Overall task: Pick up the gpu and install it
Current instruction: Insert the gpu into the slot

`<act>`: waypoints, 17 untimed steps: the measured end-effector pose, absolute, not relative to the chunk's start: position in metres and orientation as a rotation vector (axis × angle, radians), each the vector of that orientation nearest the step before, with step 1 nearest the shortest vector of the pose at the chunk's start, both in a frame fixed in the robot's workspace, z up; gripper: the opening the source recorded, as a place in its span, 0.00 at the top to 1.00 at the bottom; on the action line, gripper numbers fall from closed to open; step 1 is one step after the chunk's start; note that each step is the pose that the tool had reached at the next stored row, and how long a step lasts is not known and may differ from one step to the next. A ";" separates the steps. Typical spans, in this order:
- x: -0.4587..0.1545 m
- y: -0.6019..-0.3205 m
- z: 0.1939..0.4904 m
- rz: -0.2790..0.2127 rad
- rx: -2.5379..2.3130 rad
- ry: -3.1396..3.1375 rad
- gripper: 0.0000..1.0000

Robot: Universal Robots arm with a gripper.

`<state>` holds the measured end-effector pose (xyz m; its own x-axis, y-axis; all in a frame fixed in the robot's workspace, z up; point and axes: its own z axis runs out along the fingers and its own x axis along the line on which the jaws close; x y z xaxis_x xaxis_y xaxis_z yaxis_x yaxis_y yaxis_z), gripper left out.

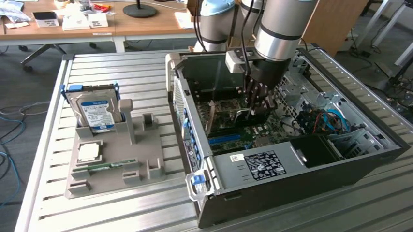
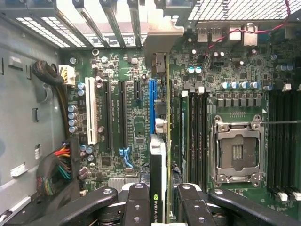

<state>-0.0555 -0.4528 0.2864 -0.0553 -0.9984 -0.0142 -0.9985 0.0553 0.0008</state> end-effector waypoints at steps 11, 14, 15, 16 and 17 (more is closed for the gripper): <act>-0.062 -0.453 0.277 0.016 -2.152 2.275 0.73; -0.063 -0.453 0.276 0.016 -2.152 2.275 0.73; -0.064 -0.453 0.276 0.016 -2.153 2.275 0.73; -0.065 -0.453 0.276 0.016 -2.152 2.275 0.73; -0.066 -0.453 0.275 0.016 -2.152 2.275 0.73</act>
<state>-0.0663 -0.4534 0.2754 -0.0552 -0.9984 -0.0144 -0.9985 0.0552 0.0006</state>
